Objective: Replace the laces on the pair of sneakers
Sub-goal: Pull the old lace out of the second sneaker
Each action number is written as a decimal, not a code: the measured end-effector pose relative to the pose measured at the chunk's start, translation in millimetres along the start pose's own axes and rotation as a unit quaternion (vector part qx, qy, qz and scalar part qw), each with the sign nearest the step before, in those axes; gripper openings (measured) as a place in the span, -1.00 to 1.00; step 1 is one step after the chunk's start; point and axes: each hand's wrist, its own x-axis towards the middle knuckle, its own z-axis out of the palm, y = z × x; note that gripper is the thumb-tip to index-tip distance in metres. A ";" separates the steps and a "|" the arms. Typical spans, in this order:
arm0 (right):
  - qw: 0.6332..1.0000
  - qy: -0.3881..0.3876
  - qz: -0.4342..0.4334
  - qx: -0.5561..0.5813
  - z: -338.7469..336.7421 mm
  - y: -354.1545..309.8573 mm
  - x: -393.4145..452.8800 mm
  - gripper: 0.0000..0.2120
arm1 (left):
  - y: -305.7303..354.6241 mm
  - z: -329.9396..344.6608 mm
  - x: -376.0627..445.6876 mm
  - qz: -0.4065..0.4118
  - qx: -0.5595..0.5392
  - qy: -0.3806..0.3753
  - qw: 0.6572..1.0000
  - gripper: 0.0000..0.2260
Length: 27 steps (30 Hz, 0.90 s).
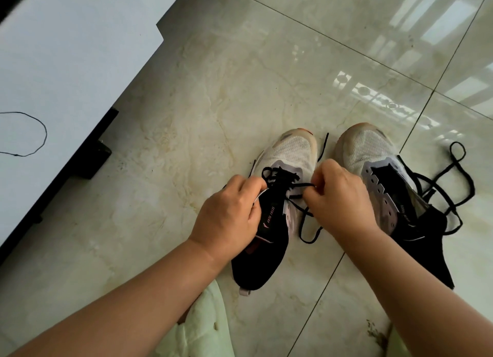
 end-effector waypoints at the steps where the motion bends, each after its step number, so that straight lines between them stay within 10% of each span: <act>1: 0.997 0.001 0.053 0.060 1.5 -1.4 -0.7 -0.87 | -0.6 0.1 0.4 -0.001 0.000 0.002 1.000 -0.81; 5: 0.933 -0.089 0.214 0.277 8.7 -7.8 -9.8 -0.61 | -1.2 -0.1 -0.2 -0.011 -0.009 0.010 1.000 -0.82; 12: 0.882 -0.067 0.247 0.395 19.1 -20.2 -12.6 -0.75 | -0.3 1.0 0.2 -0.006 -0.007 0.015 1.000 -0.83; 21: 0.985 0.012 0.165 0.048 16.7 12.8 -8.0 -0.90 | -5.4 1.7 -2.5 -0.043 0.002 0.045 0.998 -0.83; 27: 0.982 0.085 0.084 0.147 23.2 -3.3 -18.7 -0.85 | -5.3 2.2 -1.0 -0.033 0.003 0.042 0.999 -0.82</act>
